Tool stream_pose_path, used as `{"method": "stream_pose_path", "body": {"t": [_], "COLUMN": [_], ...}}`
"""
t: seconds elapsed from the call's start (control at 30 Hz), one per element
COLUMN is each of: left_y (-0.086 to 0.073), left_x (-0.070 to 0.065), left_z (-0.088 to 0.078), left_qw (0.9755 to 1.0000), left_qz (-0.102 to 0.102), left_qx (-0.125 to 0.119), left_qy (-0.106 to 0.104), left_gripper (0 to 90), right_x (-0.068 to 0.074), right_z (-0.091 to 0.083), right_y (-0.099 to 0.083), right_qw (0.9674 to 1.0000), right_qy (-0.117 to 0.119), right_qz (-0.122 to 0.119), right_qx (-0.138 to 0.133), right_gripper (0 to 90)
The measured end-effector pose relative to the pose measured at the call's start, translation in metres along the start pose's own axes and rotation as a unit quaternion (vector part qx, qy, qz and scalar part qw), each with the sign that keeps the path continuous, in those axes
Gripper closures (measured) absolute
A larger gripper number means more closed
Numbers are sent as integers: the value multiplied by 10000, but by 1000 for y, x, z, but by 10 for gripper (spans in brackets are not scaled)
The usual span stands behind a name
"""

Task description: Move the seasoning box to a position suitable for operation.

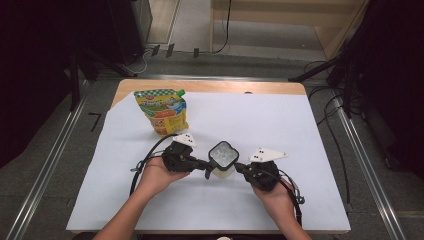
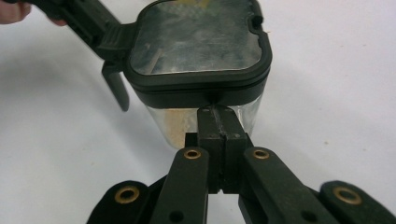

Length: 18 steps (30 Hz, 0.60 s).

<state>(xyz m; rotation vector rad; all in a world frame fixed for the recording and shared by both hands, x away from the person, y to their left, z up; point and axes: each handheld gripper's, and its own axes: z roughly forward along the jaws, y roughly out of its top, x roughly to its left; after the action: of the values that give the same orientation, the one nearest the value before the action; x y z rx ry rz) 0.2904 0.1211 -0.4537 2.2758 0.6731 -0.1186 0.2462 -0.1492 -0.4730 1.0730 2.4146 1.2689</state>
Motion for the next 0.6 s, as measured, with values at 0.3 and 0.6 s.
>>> {"method": "stream_pose_path", "body": {"t": [0.3, 0.6], "left_y": [5, 13], "left_x": [-13, -37], "left_z": [11, 38], "left_qw": [10000, 9999], "left_qz": [-27, 31], "left_qx": [9, 110], "left_qy": [69, 68], "left_gripper": [900, 900], "right_x": [-10, -20], "right_z": [2, 5], "right_y": [1, 4], "right_qw": [9997, 9988], "right_qy": [-185, -392], "right_qz": [133, 269], "right_qx": [-62, -112], "right_gripper": [900, 900]}}
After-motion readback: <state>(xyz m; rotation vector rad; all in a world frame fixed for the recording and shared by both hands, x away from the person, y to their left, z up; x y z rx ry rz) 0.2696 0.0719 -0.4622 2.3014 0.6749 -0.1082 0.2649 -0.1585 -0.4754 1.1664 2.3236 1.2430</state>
